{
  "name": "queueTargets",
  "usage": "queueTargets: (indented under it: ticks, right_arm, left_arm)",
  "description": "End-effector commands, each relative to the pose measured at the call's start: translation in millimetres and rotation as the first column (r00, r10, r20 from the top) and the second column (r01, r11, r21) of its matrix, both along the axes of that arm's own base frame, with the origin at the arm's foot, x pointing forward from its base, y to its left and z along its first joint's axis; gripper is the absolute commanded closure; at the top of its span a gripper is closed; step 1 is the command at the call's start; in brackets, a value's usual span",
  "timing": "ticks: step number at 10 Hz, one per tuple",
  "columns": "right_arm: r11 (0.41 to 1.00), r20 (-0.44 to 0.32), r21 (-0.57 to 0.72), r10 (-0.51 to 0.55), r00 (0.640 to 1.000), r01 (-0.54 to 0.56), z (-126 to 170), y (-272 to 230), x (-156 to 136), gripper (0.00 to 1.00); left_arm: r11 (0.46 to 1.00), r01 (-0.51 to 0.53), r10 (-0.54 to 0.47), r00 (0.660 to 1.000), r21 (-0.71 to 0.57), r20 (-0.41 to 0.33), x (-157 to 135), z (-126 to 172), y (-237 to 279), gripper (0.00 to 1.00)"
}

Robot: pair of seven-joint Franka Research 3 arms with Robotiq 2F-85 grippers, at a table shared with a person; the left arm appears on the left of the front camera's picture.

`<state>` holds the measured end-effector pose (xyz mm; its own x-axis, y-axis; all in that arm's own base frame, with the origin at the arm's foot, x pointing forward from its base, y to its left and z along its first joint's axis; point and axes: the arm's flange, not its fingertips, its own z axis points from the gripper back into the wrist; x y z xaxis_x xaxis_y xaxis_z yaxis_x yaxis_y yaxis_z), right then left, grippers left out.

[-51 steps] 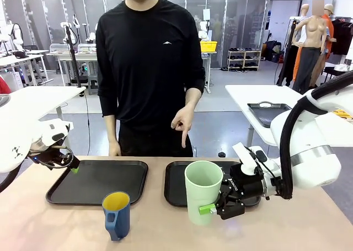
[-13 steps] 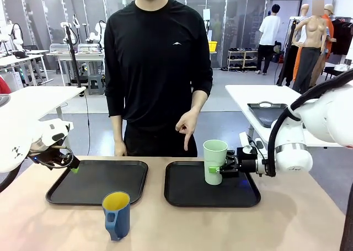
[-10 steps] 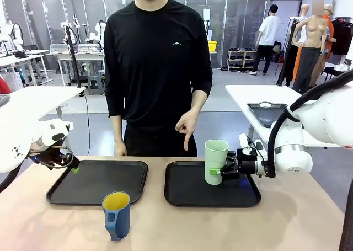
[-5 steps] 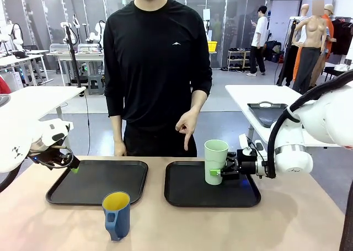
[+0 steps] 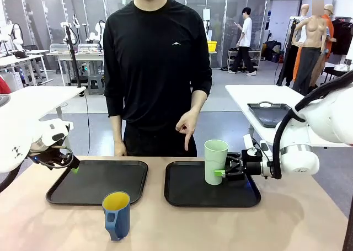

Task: Sort and store the cups by type.
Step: Place the picked Reusable plastic cup into the Flat Tray indicated by the person.

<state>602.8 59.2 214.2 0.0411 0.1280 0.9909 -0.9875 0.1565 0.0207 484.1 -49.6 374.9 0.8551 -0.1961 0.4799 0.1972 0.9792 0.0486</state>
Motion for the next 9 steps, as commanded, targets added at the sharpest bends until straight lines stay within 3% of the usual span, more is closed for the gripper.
queueTargets:
  ticks: [1,9]
  right_arm:
    - [1.000,-0.005,0.000,-0.017,1.000,0.017,6,-13,-10,0.00]
    - [0.992,-0.004,-0.040,-0.118,0.993,0.117,29,-90,-42,0.00]
  left_arm:
    - [1.000,0.000,0.000,1.000,0.001,0.002,1,1,2,0.00]
    - [1.000,0.000,0.000,1.000,0.001,0.002,1,1,2,0.00]
